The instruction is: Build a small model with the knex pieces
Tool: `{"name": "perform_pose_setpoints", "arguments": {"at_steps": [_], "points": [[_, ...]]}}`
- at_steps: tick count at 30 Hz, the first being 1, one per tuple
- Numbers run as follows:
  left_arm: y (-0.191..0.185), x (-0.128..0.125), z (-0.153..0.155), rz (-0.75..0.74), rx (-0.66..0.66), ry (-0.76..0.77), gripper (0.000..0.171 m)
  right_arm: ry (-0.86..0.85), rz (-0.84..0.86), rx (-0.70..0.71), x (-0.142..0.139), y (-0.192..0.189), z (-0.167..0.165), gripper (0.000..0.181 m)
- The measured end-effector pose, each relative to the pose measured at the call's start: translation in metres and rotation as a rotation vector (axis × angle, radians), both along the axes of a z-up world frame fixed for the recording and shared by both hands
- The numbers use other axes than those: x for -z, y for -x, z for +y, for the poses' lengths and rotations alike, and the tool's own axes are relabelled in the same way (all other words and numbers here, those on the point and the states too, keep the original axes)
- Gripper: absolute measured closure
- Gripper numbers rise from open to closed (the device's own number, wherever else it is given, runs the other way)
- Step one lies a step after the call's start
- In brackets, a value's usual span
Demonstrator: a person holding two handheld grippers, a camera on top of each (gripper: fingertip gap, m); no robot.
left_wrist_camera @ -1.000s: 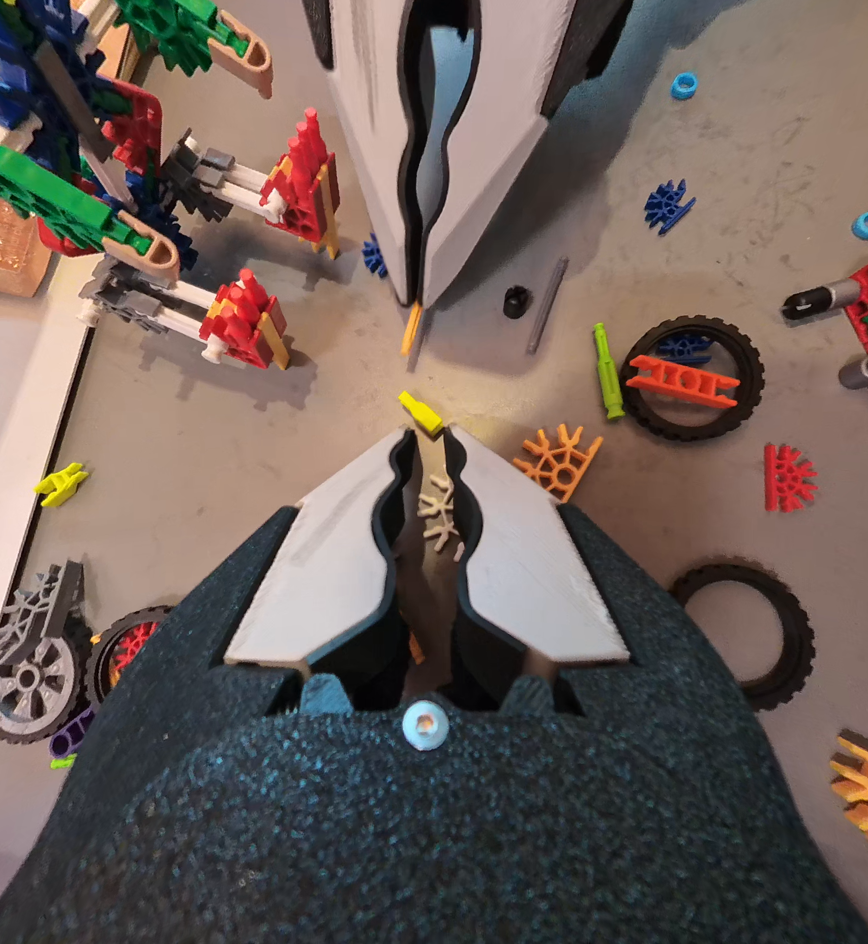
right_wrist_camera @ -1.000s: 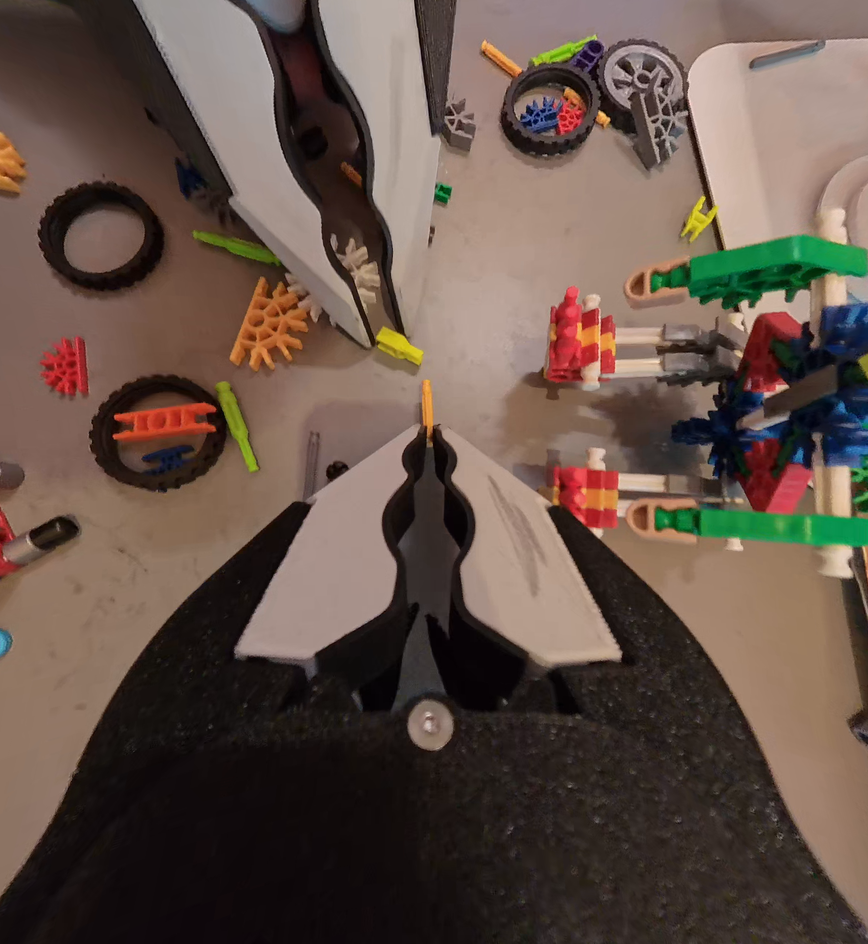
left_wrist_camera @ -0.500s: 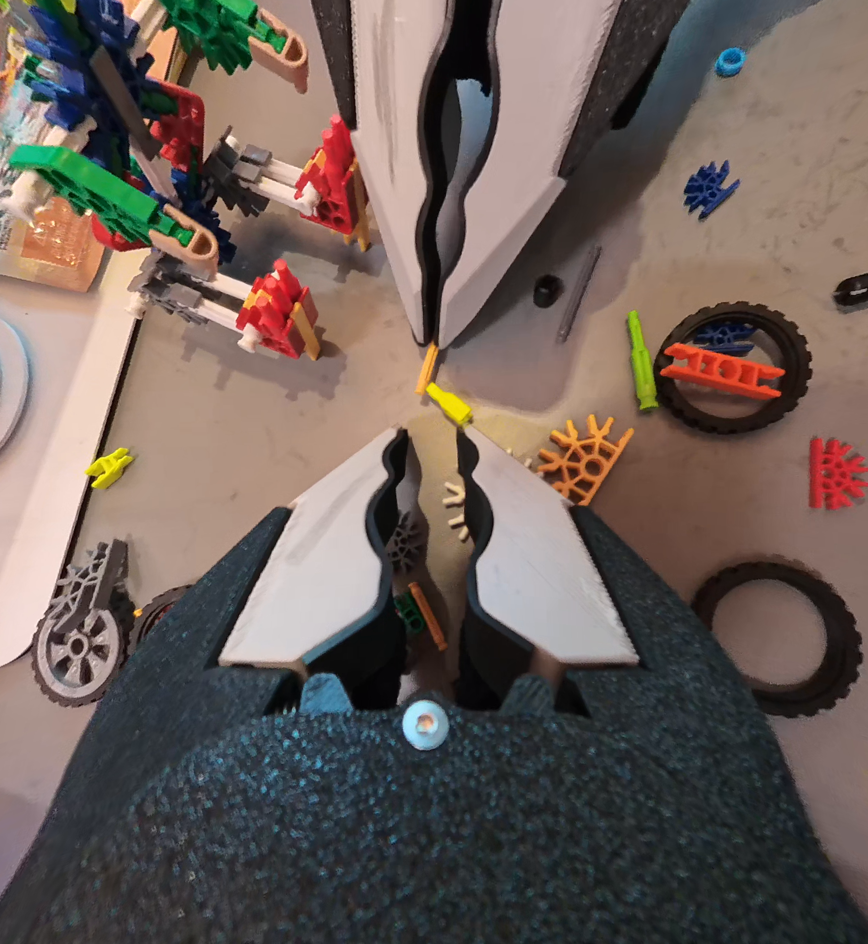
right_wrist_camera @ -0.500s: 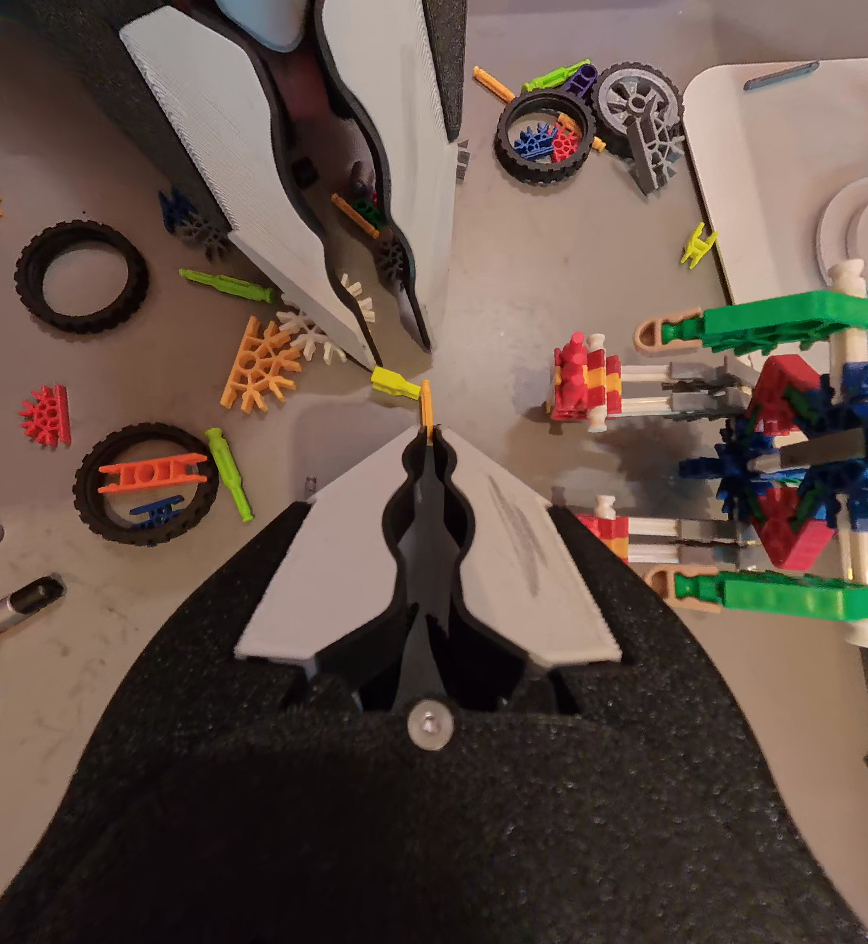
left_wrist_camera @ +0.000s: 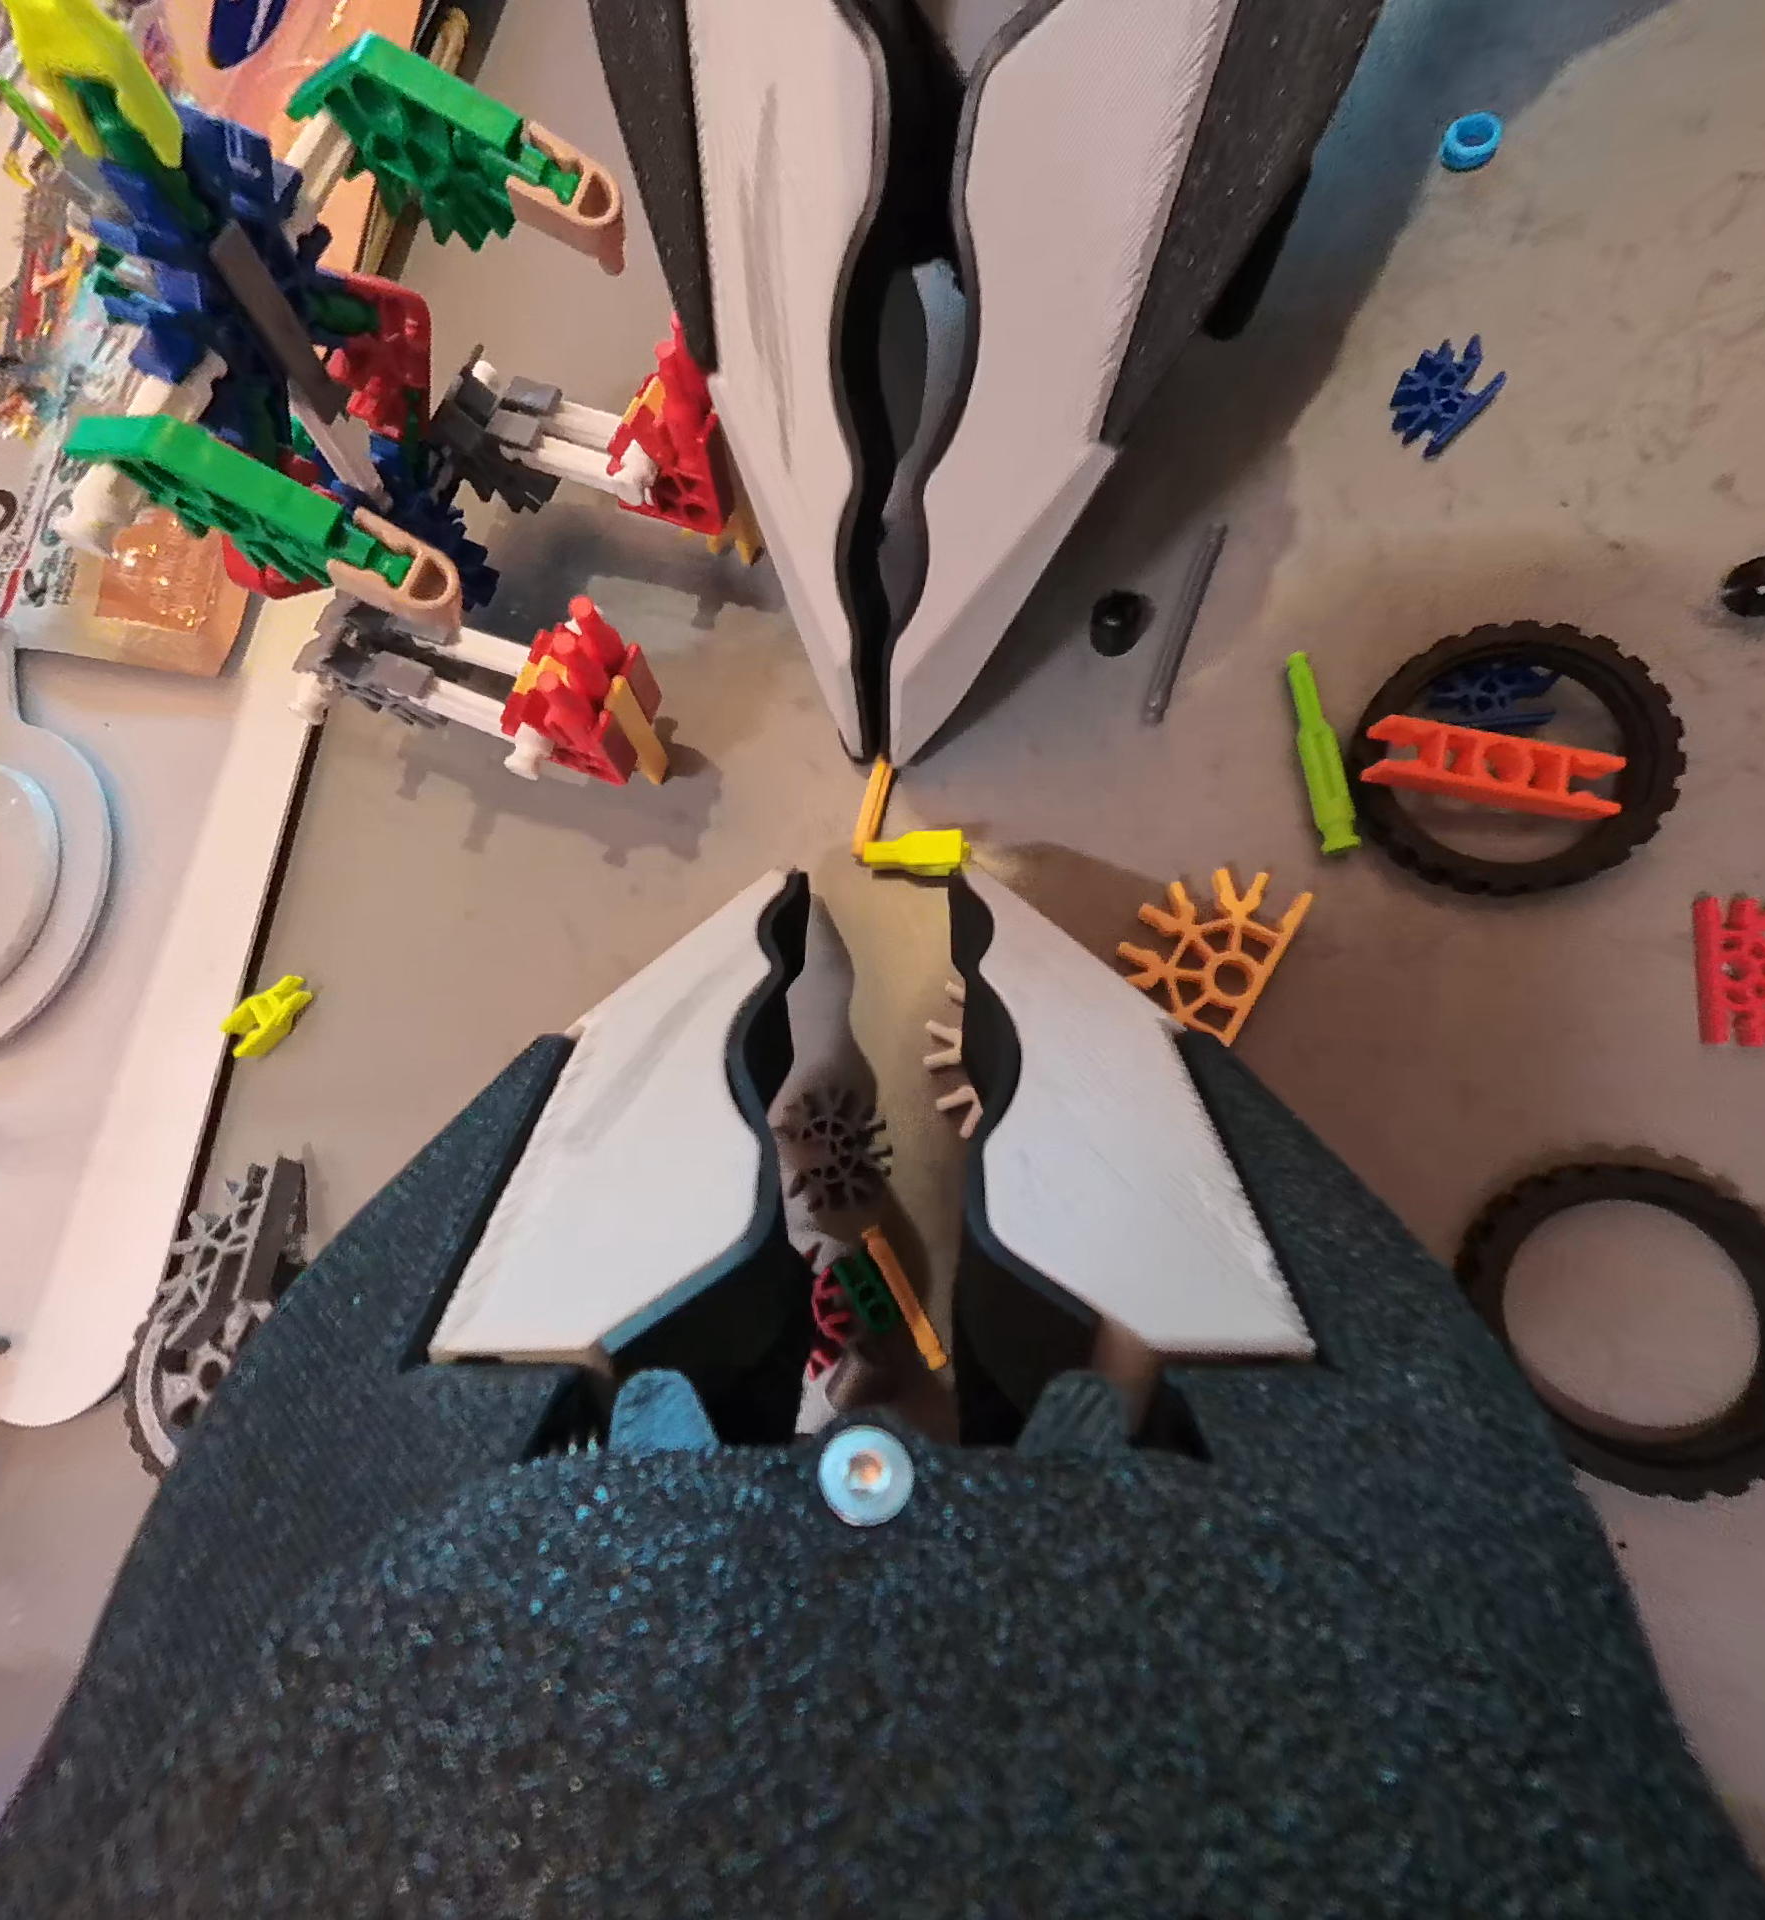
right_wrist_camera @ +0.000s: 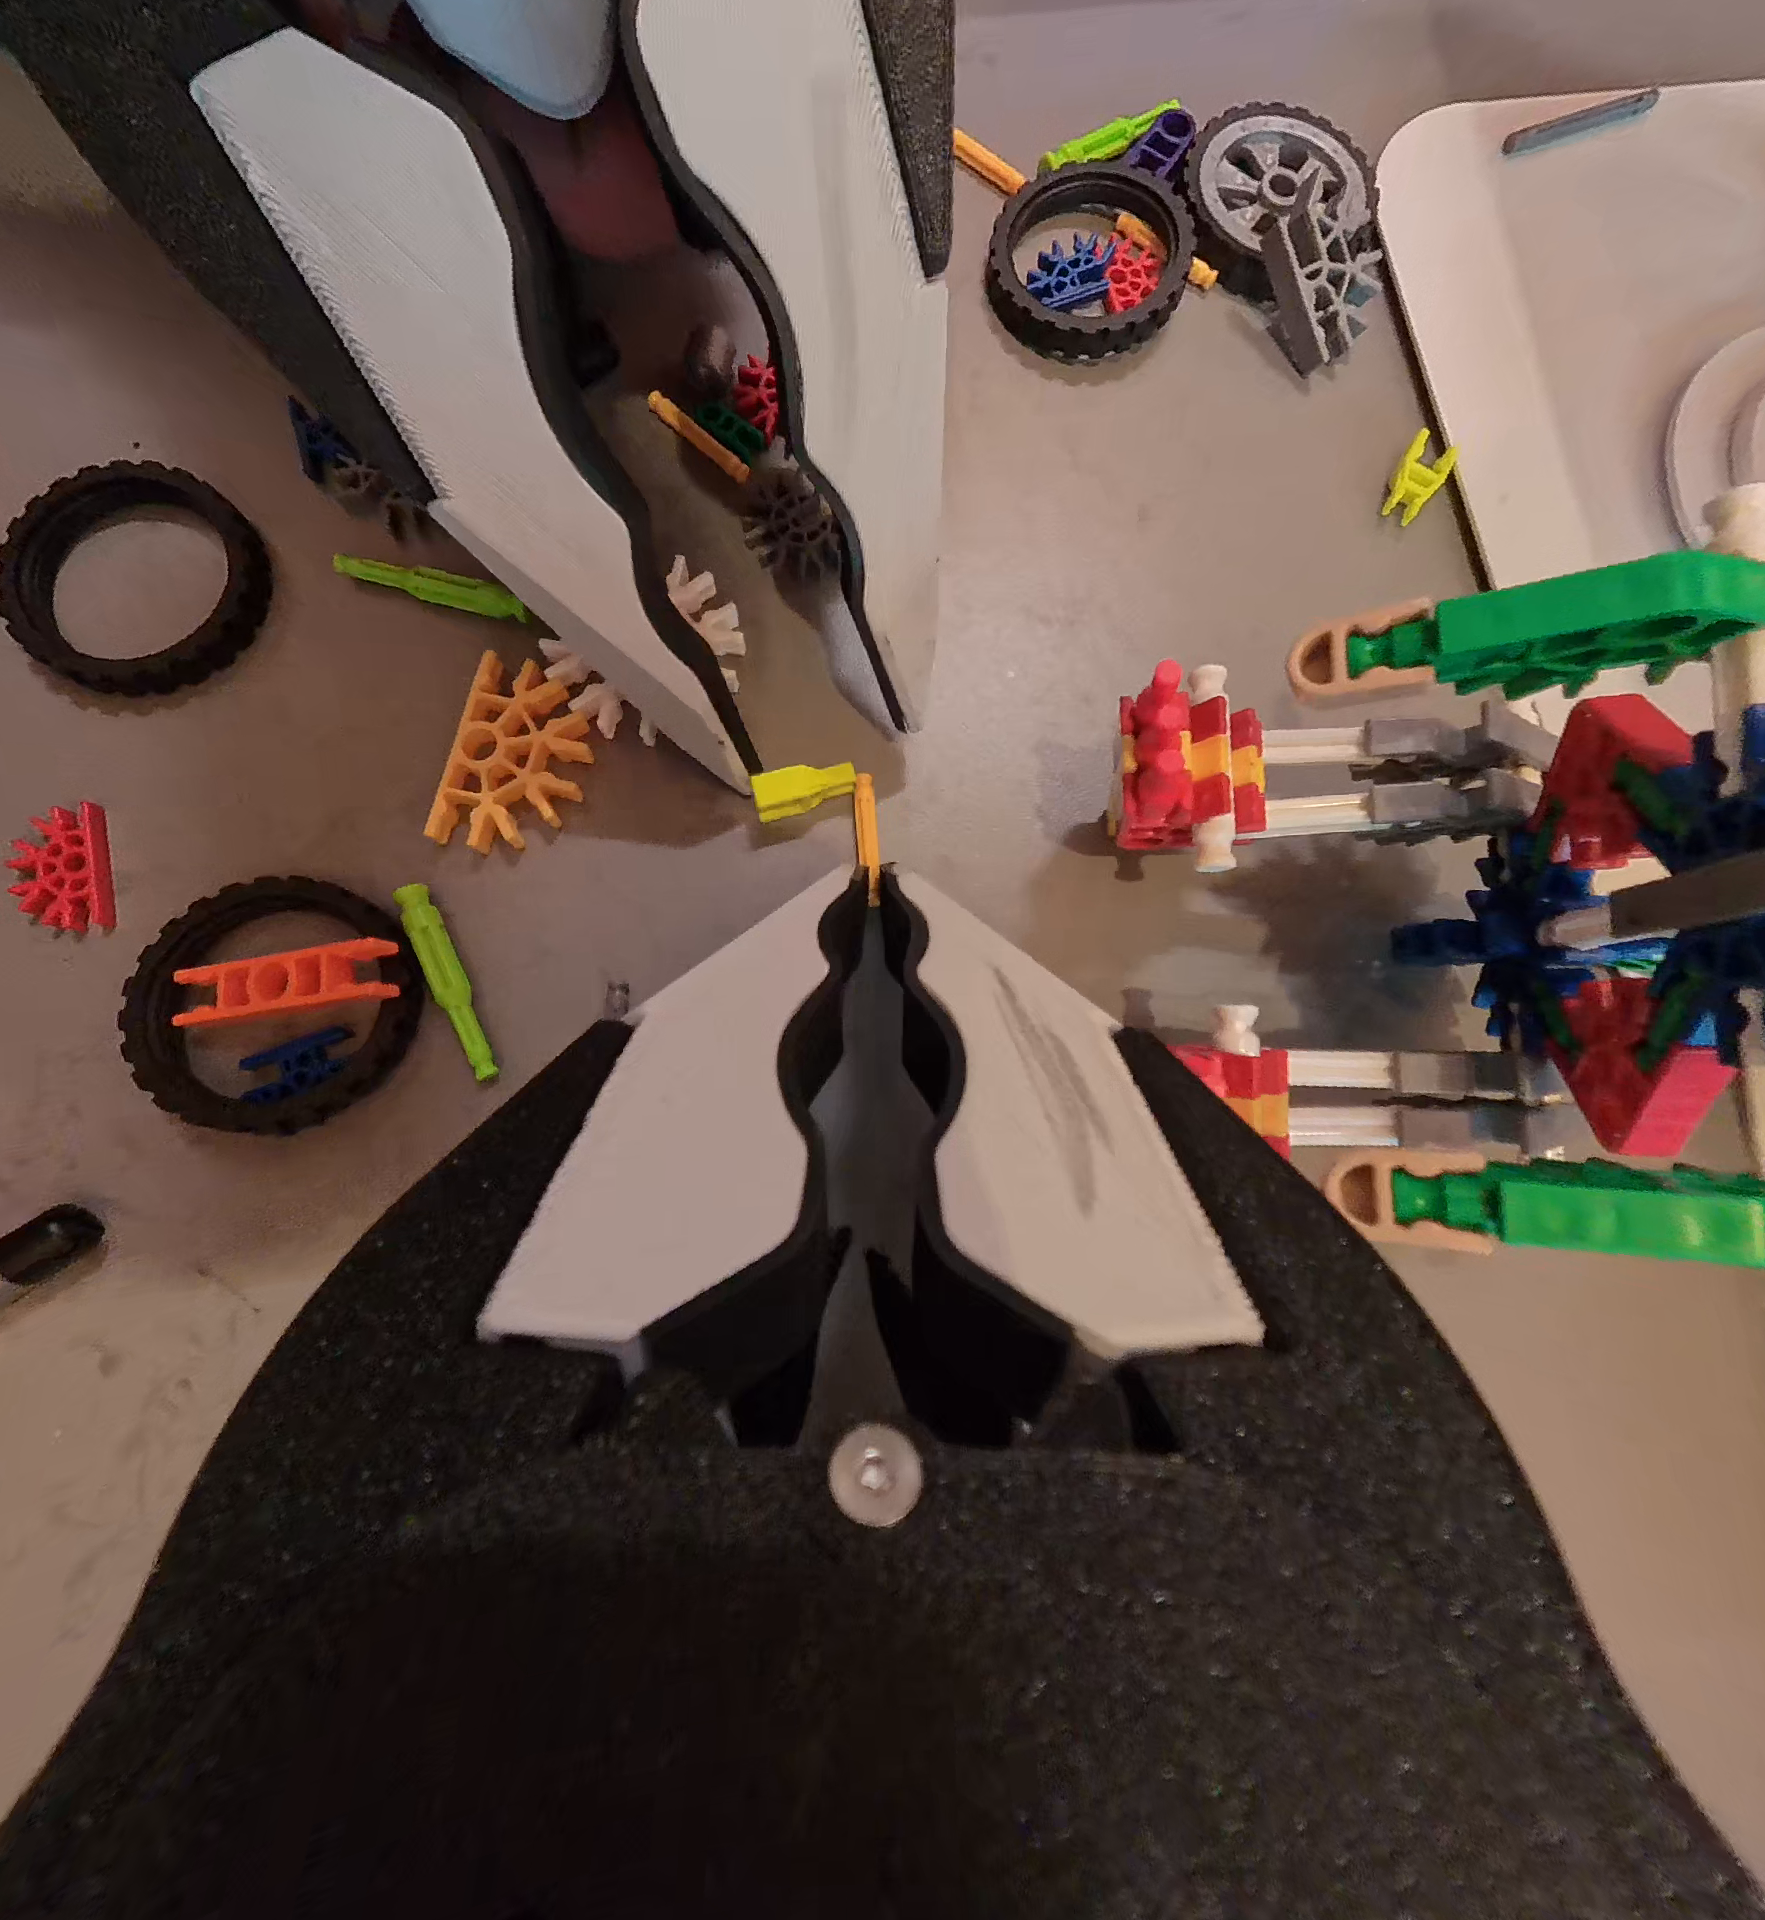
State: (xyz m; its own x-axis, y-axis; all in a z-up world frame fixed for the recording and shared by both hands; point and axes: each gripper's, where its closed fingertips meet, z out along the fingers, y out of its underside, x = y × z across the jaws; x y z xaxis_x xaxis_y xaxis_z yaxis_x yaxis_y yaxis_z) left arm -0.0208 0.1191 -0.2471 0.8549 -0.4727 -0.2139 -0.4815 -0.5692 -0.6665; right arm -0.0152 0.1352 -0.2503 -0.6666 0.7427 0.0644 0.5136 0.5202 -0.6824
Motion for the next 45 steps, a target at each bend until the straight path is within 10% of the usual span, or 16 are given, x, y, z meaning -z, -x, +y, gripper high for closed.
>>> {"name": "perform_pose_setpoints", "arguments": {"at_steps": [45], "points": [[-0.014, 0.002, -0.003, -0.019, 0.055, 0.021, 0.153, -0.027, -0.025, -0.108, -0.008, -0.026, 0.014, 0.172]]}}
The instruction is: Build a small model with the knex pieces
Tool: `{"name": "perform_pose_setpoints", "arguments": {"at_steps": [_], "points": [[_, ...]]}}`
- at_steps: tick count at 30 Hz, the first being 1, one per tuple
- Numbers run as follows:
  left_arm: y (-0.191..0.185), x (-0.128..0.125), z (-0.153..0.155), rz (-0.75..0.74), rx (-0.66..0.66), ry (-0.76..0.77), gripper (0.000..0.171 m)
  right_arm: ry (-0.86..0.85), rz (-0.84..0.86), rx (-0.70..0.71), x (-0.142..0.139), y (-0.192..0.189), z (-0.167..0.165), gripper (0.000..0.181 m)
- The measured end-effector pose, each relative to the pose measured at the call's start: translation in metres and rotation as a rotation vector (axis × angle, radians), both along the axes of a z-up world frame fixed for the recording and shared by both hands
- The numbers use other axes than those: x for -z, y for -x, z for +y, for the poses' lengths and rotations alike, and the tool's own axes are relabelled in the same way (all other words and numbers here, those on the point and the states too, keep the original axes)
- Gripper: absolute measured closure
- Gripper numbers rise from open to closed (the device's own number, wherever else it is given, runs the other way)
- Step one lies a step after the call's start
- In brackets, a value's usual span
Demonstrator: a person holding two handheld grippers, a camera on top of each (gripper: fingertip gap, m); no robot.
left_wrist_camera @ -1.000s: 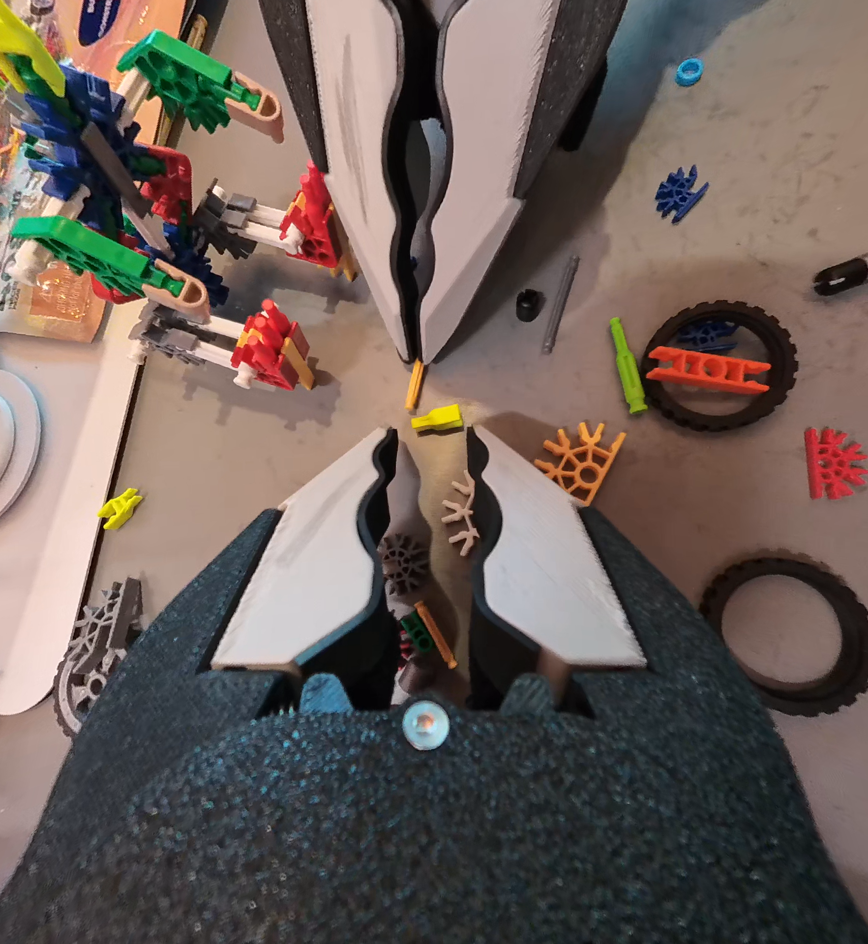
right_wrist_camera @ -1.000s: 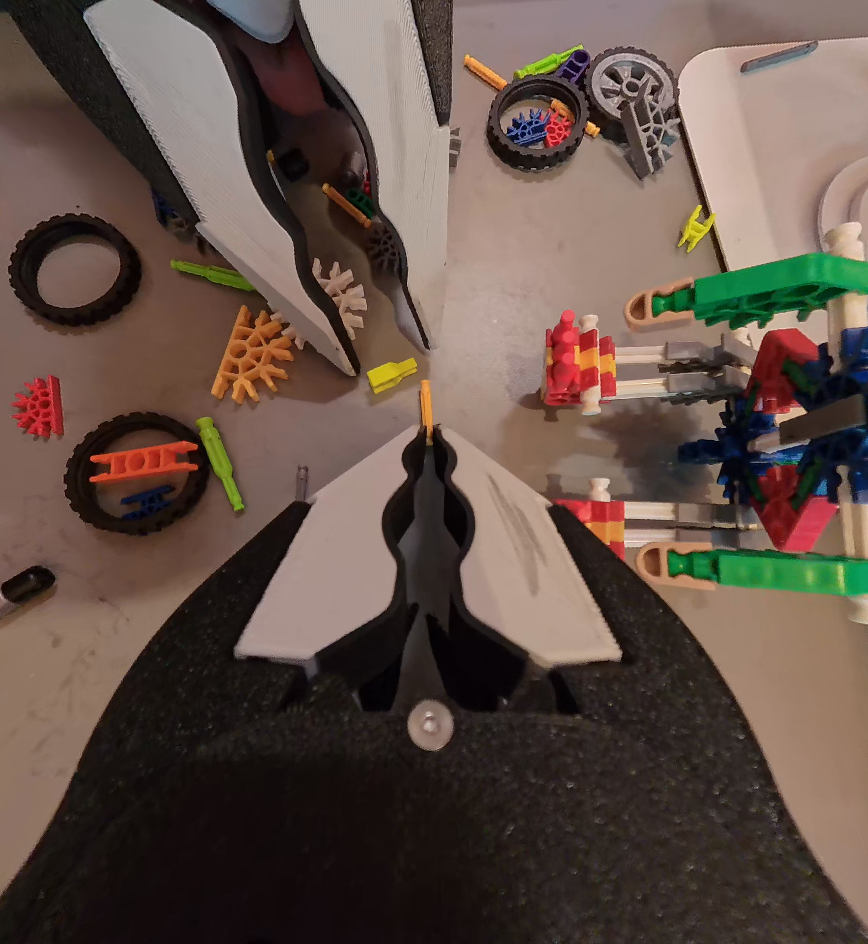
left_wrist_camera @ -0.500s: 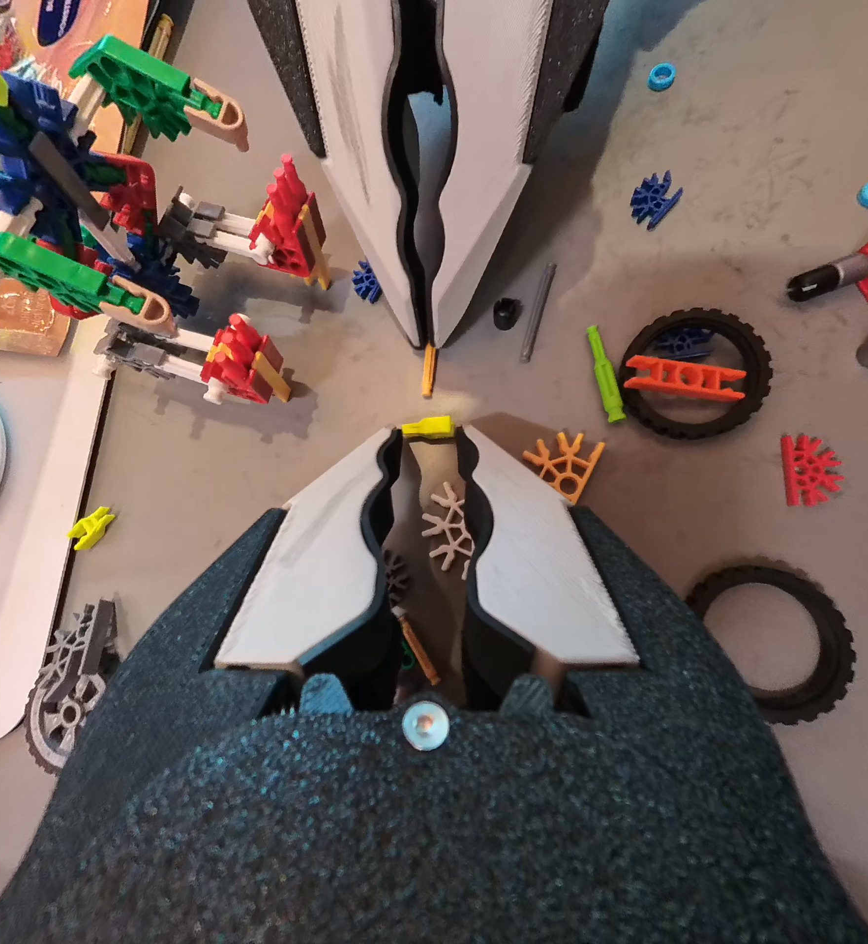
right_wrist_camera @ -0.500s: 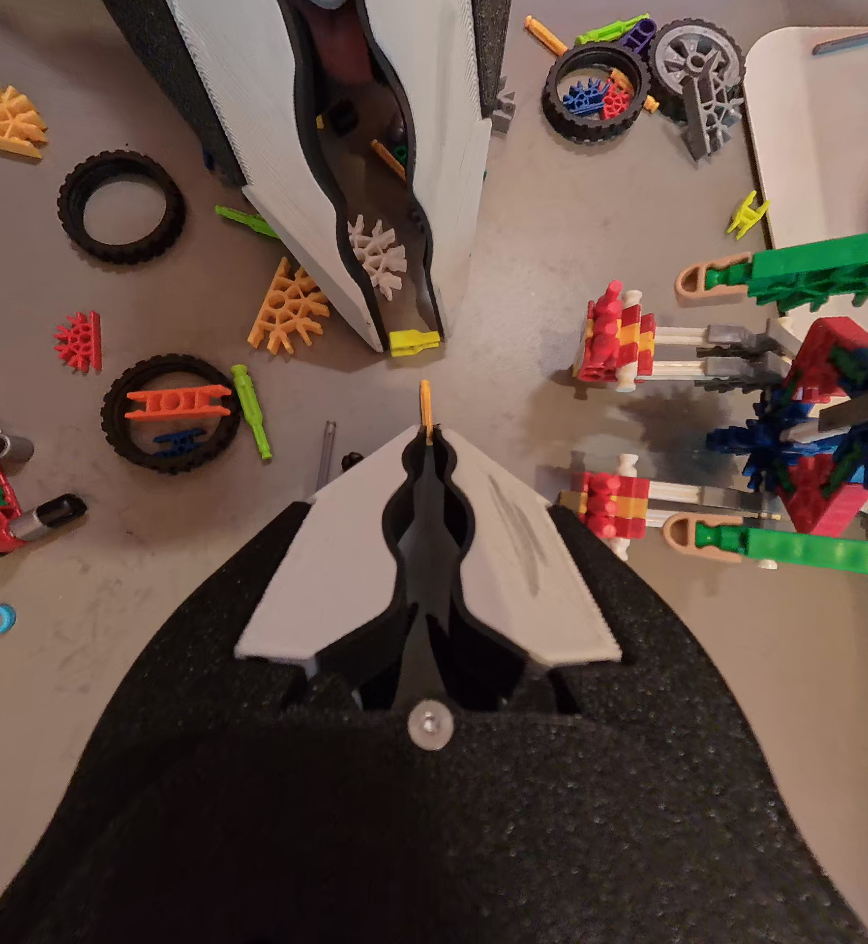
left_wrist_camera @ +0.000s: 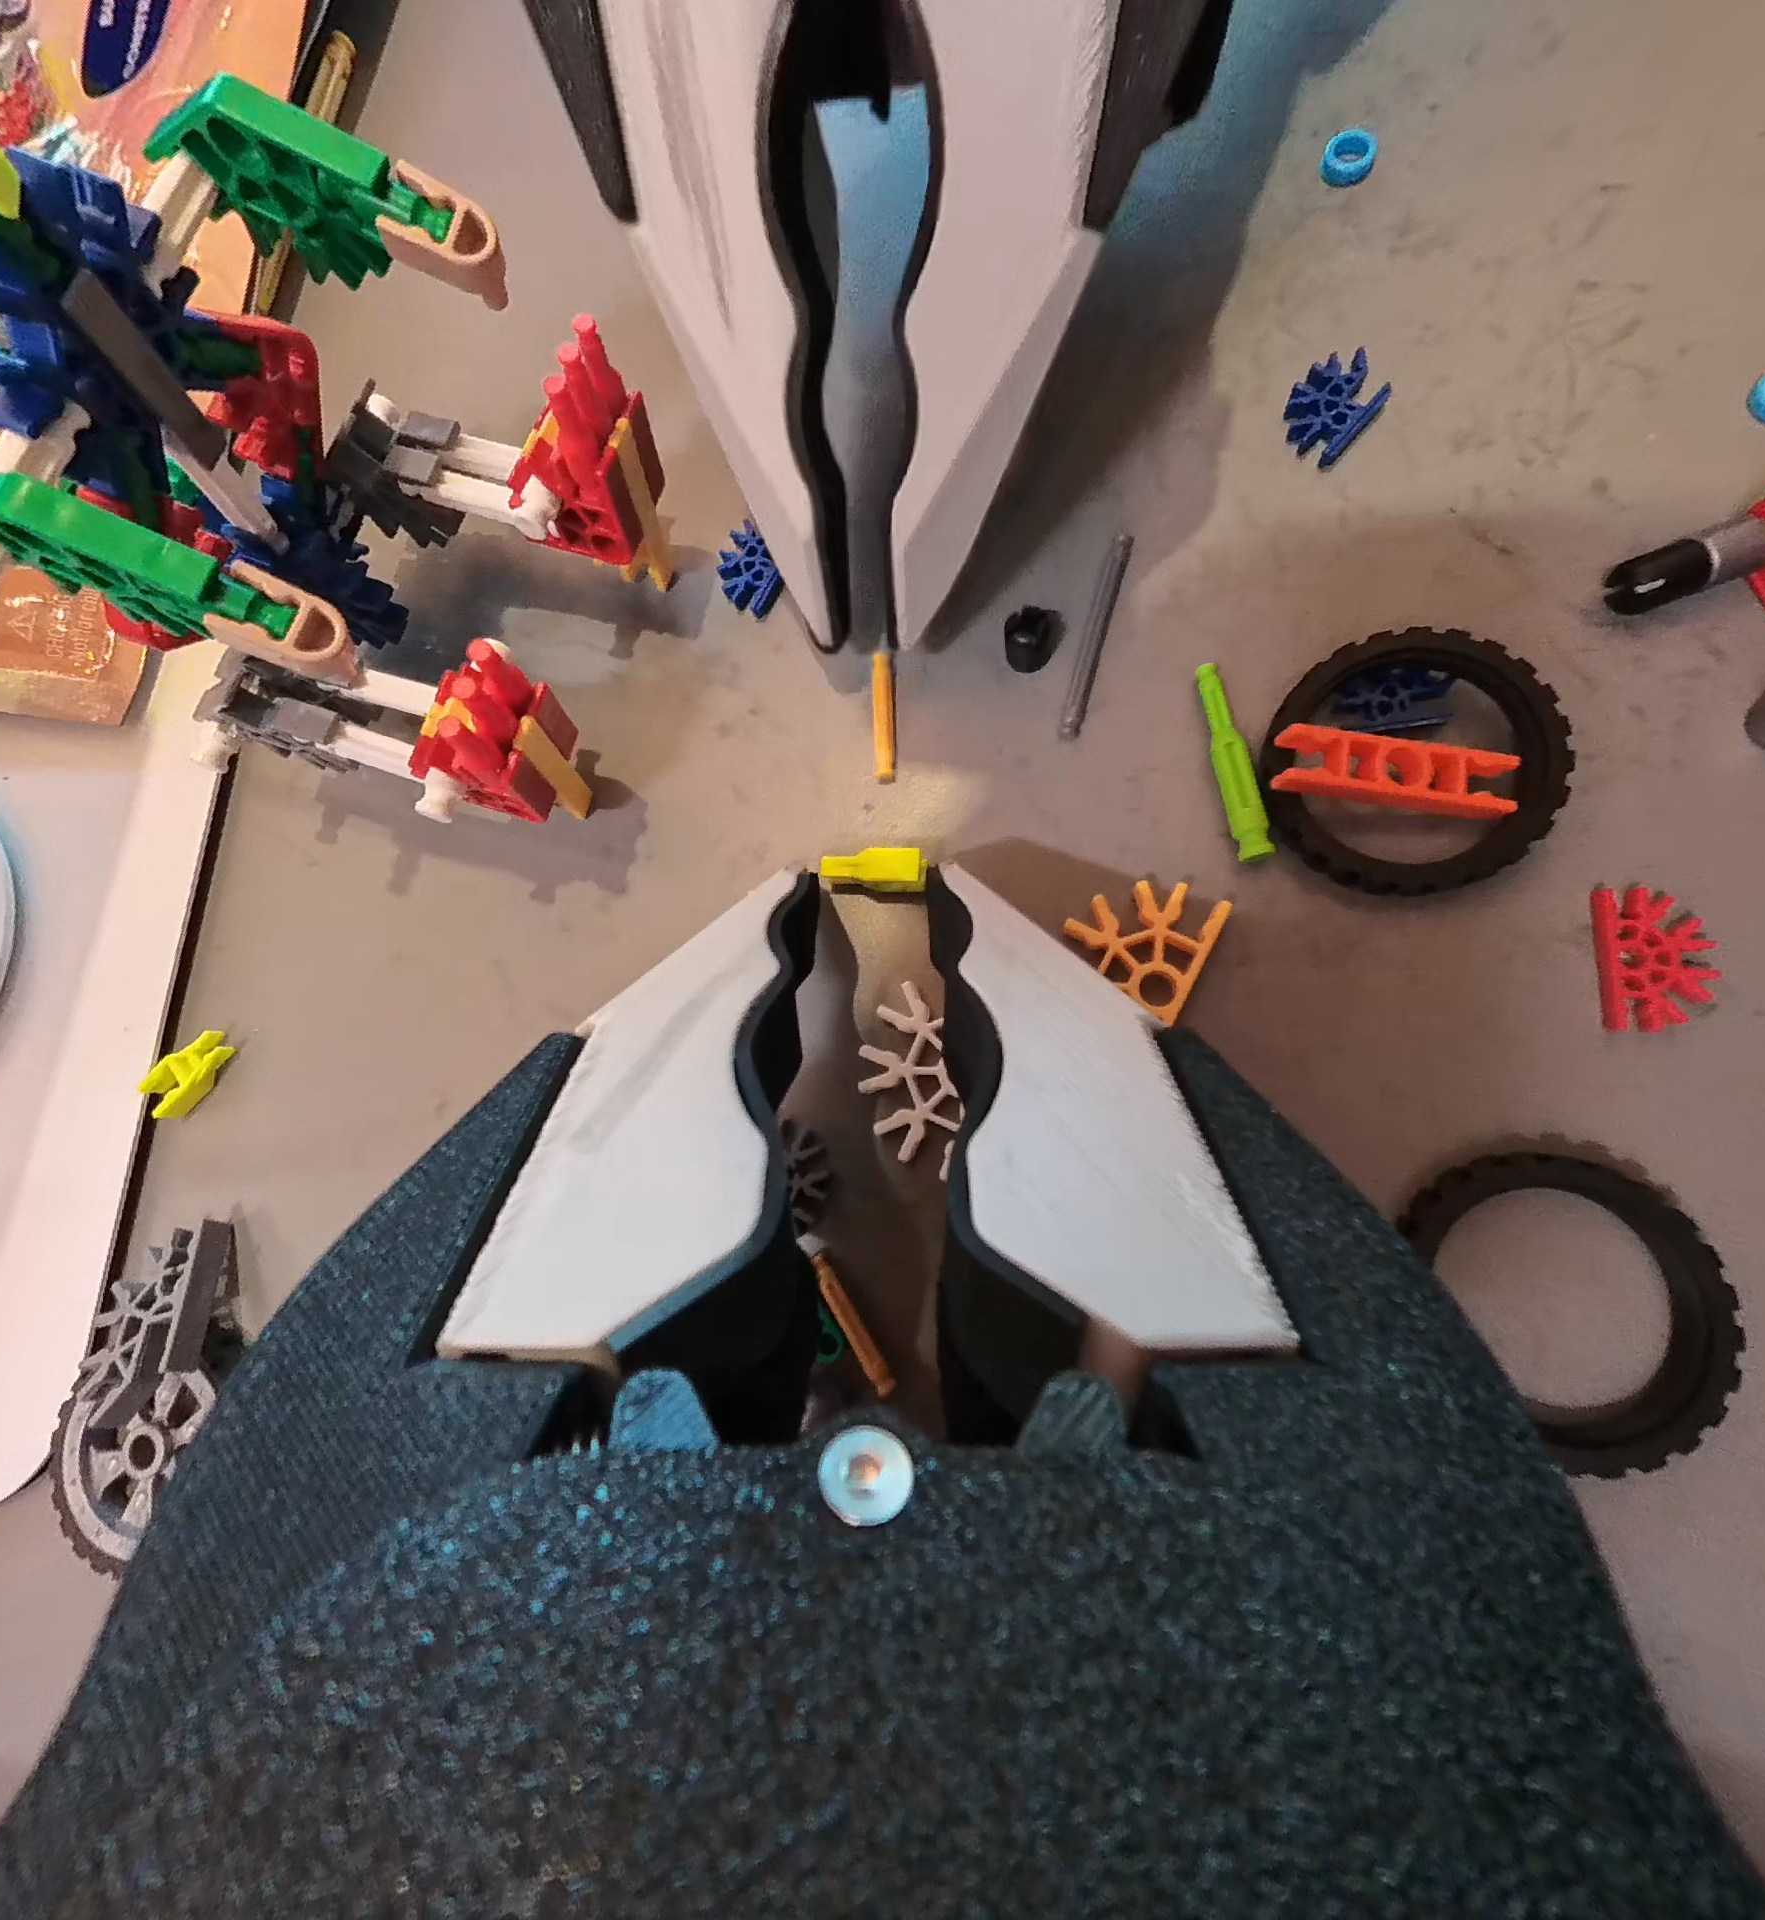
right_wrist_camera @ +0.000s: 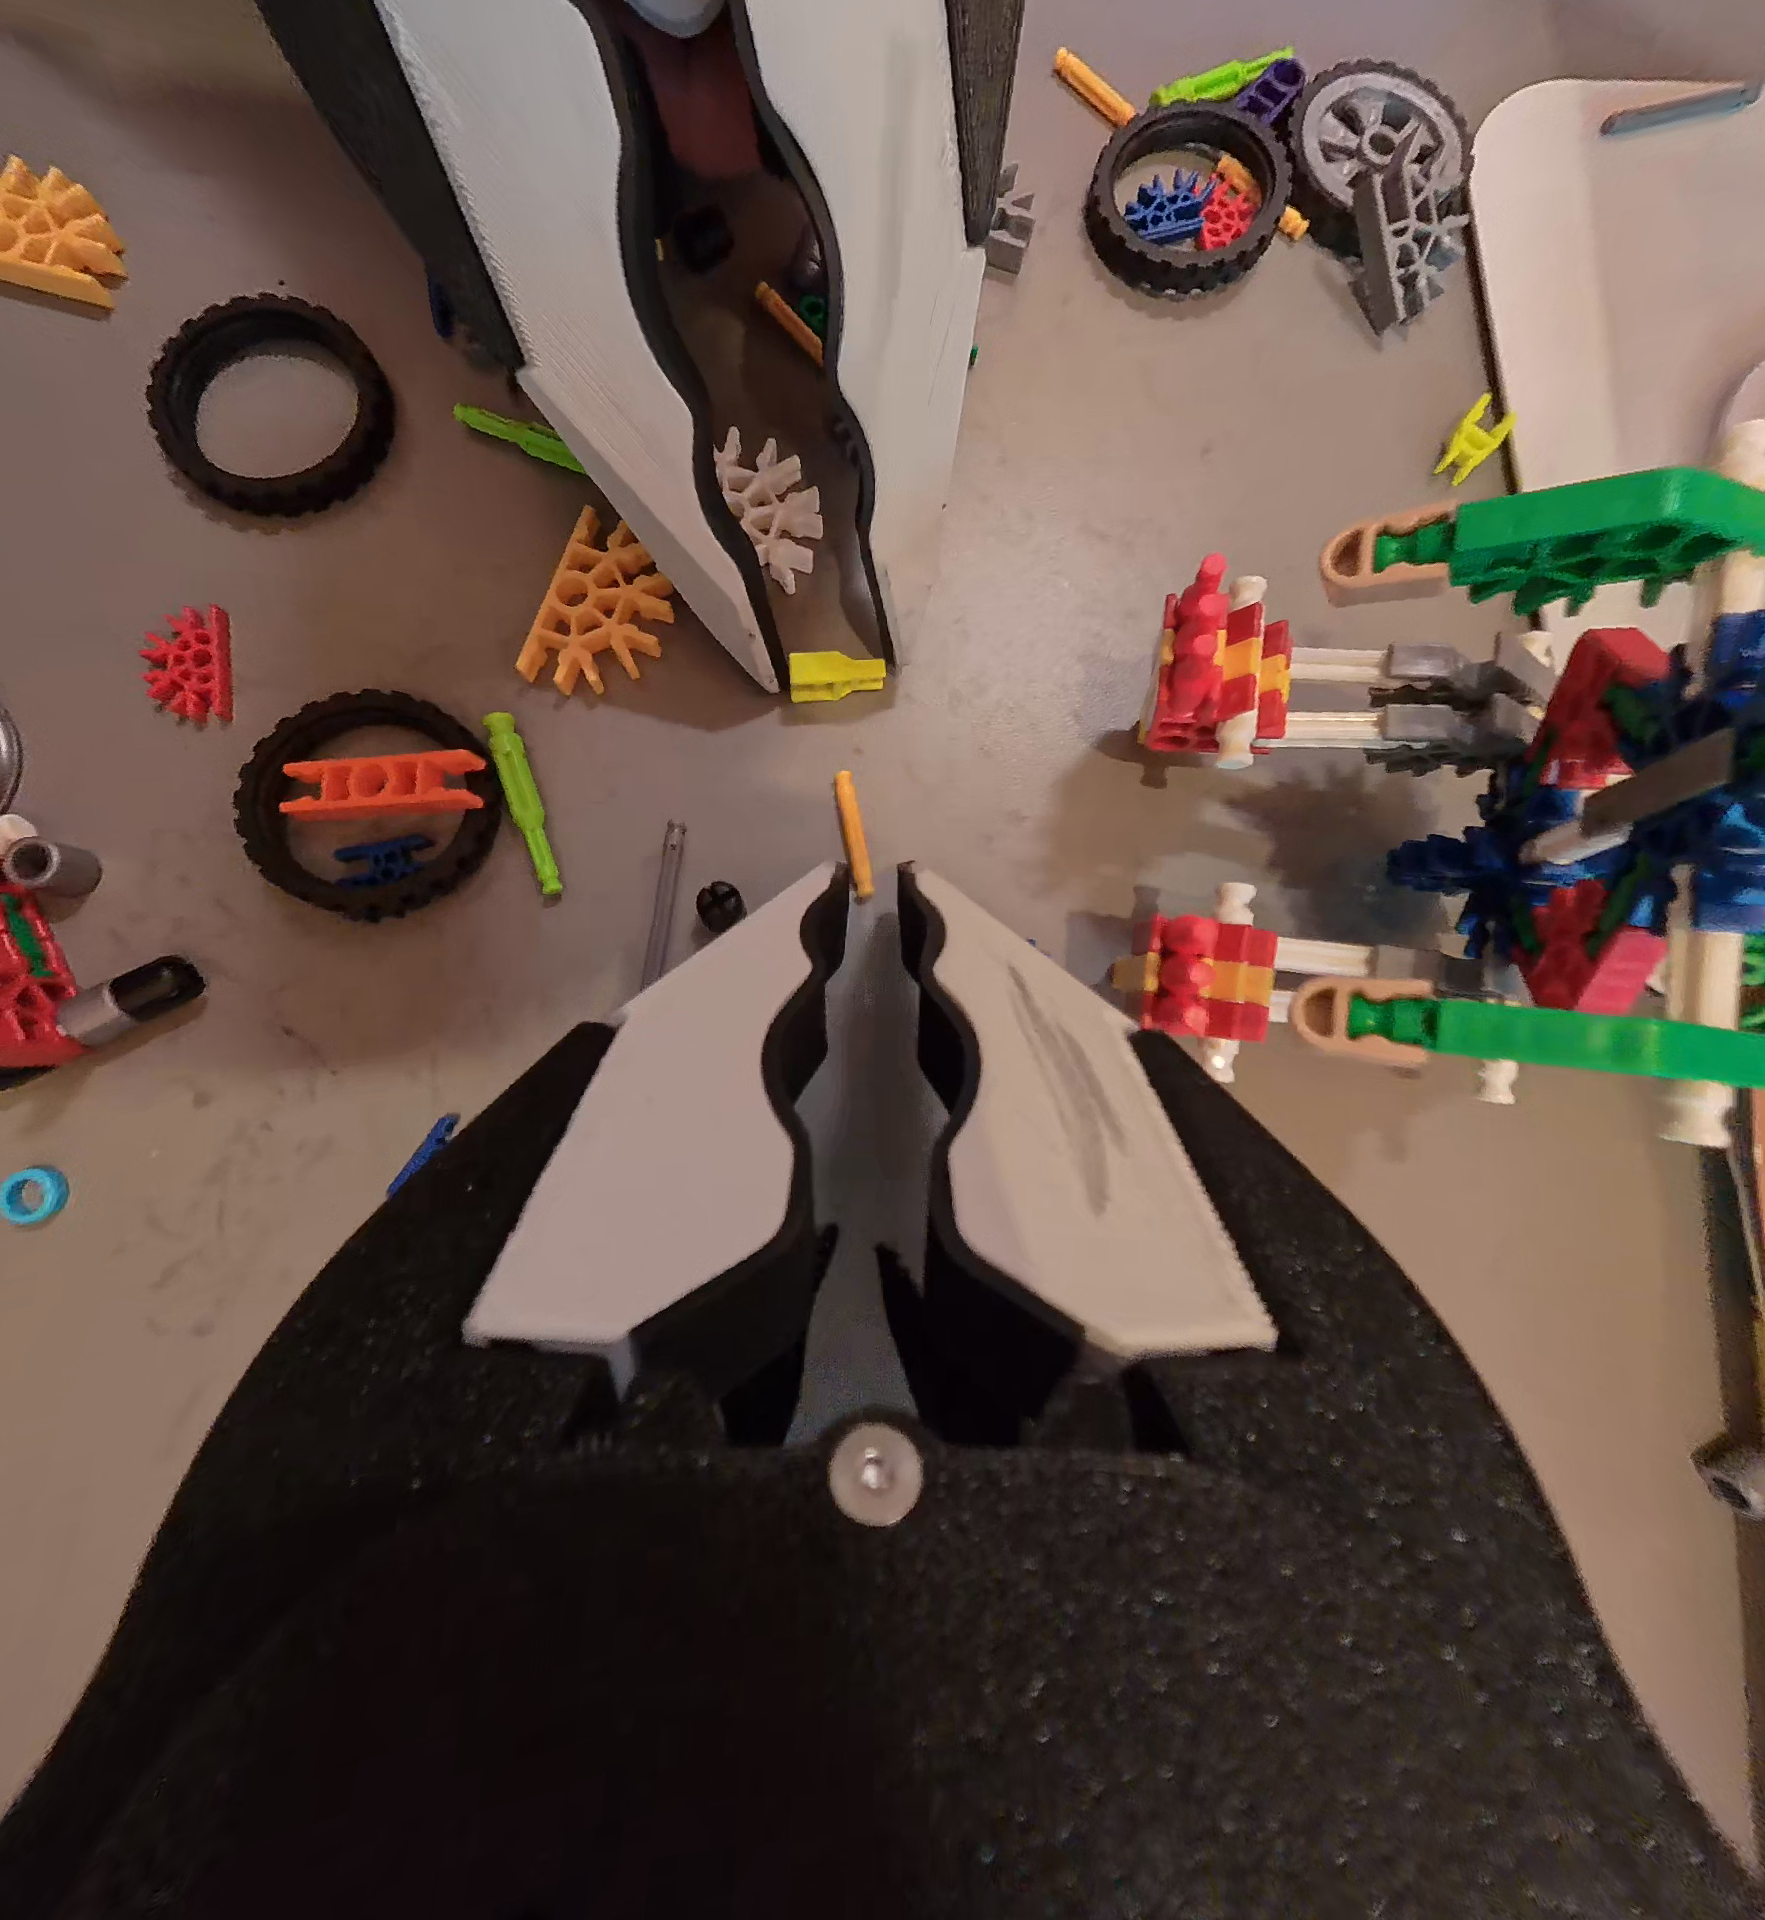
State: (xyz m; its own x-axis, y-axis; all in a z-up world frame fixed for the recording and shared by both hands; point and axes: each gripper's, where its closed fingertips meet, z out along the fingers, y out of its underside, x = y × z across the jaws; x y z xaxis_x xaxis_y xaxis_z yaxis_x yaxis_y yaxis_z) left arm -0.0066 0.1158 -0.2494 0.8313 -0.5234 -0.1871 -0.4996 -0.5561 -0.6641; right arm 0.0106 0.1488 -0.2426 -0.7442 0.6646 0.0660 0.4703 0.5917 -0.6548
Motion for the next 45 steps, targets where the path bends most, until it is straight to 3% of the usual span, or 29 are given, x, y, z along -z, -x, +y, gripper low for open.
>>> {"name": "perform_pose_setpoints", "arguments": {"at_steps": [5, 15, 37, 45], "points": [[0.0, 0.0, 0.0, -0.003, -0.001, 0.0, 0.153, 0.007, -0.014, -0.039, -0.008, -0.011, 0.001, 0.172], [-0.001, 0.0, 0.001, -0.008, -0.002, 0.0, 0.153, -0.027, -0.138, -0.166, 0.007, -0.041, -0.015, 0.172], [0.0, 0.0, 0.001, -0.01, -0.003, -0.001, 0.152, -0.062, -0.122, -0.164, 0.008, -0.038, -0.02, 0.181], [0.001, 0.0, 0.001, -0.014, -0.003, 0.0, 0.152, -0.04, -0.15, -0.2, 0.006, -0.047, -0.03, 0.166]]}}
